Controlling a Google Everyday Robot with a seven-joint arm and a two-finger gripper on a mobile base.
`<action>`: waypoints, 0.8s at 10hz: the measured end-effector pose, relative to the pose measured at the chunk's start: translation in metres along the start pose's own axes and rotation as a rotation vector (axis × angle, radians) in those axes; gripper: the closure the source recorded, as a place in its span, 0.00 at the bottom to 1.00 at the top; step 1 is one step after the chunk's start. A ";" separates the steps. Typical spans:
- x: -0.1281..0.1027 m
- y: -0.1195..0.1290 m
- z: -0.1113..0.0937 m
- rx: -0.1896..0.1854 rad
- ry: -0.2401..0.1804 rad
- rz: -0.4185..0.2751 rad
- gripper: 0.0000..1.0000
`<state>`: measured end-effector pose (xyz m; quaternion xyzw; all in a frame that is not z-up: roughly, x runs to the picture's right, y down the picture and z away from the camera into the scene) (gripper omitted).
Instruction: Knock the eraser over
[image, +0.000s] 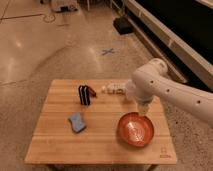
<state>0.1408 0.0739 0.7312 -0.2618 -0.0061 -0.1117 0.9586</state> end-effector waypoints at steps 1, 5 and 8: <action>-0.007 -0.009 0.006 0.003 0.002 -0.023 0.35; -0.064 -0.039 0.023 0.005 0.019 -0.092 0.35; -0.105 -0.066 0.035 0.008 0.021 -0.146 0.35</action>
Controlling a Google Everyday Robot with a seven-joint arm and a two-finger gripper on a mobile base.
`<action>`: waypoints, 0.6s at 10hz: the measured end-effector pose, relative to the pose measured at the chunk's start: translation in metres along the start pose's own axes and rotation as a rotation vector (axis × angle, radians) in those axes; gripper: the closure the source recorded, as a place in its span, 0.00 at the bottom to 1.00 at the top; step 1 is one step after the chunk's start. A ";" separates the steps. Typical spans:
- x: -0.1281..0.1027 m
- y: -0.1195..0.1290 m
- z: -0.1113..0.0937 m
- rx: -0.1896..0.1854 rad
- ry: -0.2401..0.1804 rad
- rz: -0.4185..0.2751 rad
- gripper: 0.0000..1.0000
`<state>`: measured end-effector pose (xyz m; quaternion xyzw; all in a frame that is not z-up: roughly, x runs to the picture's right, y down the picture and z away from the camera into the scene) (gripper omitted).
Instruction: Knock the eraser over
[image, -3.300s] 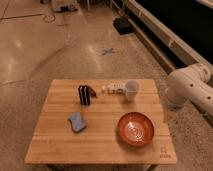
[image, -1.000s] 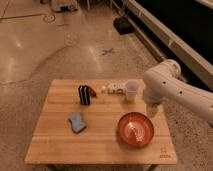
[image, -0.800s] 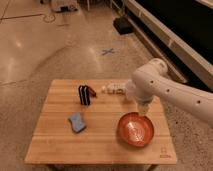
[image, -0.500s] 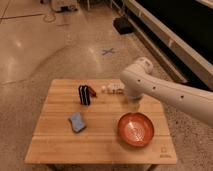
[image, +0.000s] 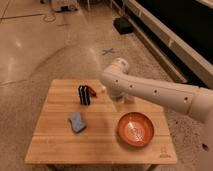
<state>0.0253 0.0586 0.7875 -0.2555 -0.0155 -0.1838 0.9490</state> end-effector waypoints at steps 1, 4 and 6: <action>-0.004 -0.002 0.003 -0.003 0.007 -0.010 0.35; -0.036 -0.025 0.013 -0.001 0.031 -0.046 0.35; -0.060 -0.044 0.015 0.000 0.029 -0.072 0.35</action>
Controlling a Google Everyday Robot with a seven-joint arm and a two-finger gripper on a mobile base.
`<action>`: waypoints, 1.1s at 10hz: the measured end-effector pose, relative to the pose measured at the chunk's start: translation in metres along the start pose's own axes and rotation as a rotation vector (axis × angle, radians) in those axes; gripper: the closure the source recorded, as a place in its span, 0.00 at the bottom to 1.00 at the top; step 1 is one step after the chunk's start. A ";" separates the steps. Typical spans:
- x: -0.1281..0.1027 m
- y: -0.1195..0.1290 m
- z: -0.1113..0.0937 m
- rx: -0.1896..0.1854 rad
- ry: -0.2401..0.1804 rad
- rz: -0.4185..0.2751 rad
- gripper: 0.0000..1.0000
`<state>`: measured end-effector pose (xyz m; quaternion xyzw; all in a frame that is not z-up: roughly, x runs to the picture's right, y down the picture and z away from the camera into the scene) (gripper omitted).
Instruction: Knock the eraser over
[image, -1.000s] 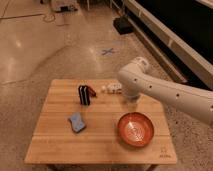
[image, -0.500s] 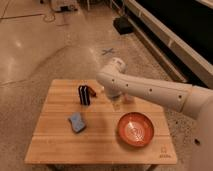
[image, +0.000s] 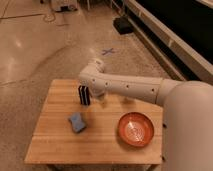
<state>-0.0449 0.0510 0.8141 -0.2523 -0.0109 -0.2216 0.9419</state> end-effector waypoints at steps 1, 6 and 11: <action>-0.005 -0.003 0.002 -0.001 0.001 -0.008 0.35; -0.033 -0.026 0.004 -0.003 0.000 -0.041 0.35; -0.037 -0.035 0.006 -0.007 0.005 -0.044 0.35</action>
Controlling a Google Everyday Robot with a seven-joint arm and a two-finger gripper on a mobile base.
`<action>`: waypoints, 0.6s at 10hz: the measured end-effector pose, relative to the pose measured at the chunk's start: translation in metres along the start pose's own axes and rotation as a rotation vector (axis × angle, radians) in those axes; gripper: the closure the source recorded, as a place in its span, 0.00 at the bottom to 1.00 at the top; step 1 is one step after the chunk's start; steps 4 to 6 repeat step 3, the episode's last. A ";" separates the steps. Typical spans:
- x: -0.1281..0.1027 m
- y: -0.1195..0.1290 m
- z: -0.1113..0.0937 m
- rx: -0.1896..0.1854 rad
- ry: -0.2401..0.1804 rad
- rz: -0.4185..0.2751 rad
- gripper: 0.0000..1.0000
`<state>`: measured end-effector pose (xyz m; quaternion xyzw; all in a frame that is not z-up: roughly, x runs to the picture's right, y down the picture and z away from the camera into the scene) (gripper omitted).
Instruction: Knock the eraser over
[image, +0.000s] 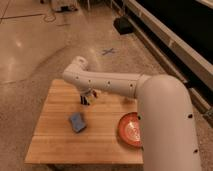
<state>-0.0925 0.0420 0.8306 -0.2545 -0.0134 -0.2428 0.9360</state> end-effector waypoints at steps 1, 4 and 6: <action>0.005 0.001 0.000 -0.001 0.002 -0.002 0.35; -0.006 -0.007 -0.001 0.000 0.001 -0.007 0.35; -0.006 -0.007 -0.001 0.000 0.001 -0.007 0.35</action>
